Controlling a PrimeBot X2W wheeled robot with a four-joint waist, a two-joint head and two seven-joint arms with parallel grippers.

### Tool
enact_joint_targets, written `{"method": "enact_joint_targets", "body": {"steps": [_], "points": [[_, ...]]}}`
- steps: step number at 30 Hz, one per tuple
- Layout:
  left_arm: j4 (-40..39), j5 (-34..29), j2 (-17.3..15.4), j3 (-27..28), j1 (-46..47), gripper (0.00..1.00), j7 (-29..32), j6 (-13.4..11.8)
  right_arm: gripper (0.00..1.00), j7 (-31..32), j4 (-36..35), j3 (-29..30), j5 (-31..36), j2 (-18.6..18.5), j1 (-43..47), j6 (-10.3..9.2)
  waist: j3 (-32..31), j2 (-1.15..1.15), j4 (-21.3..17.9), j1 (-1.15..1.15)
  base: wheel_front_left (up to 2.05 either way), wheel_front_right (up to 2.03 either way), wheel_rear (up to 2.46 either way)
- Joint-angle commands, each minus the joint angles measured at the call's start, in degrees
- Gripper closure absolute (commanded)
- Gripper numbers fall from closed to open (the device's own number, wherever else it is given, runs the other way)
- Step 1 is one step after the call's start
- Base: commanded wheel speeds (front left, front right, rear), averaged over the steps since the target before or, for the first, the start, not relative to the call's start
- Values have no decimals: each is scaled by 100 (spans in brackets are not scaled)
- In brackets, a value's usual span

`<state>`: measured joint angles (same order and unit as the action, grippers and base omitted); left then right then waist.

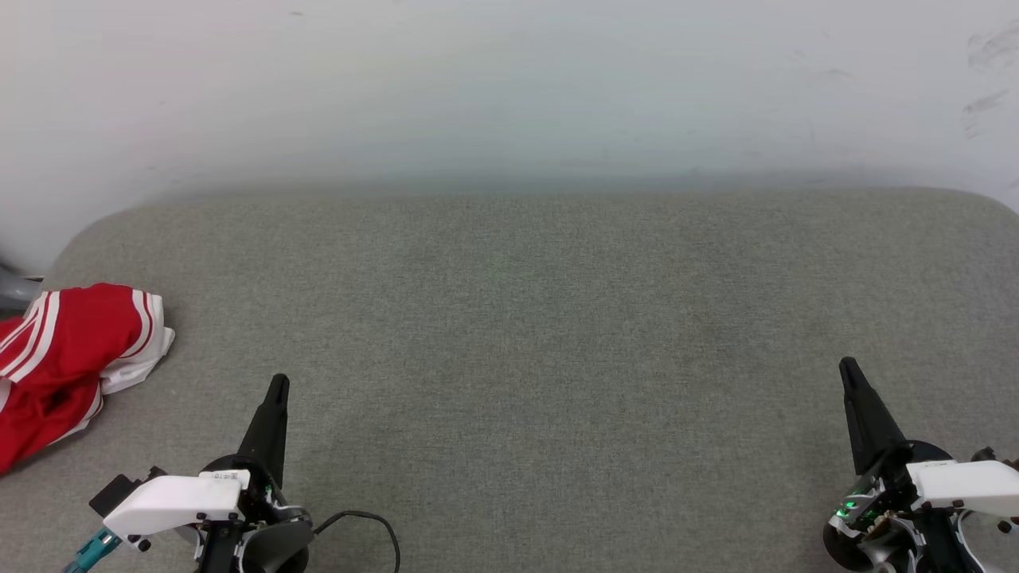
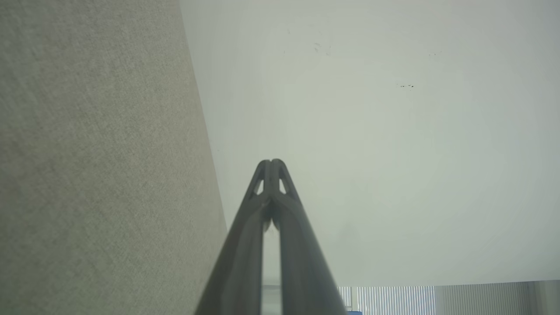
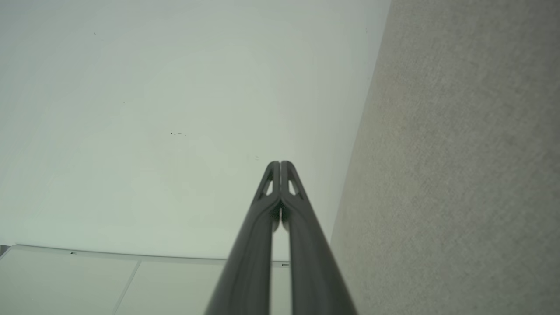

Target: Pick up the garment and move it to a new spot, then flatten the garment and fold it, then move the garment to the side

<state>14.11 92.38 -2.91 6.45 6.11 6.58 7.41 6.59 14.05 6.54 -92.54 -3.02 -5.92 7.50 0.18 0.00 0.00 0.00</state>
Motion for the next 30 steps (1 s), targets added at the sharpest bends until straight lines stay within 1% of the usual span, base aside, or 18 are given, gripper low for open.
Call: {"method": "enact_joint_targets", "body": {"steps": [1,30], "points": [[-4,8,6,18,36,100,12,21,100,13,6,6,30,20,-67,-2,0,0,0,0,0,0,0],[-4,8,6,18,36,100,12,21,100,15,6,7,32,21,-67,-2,0,0,0,0,0,0,0]]}}
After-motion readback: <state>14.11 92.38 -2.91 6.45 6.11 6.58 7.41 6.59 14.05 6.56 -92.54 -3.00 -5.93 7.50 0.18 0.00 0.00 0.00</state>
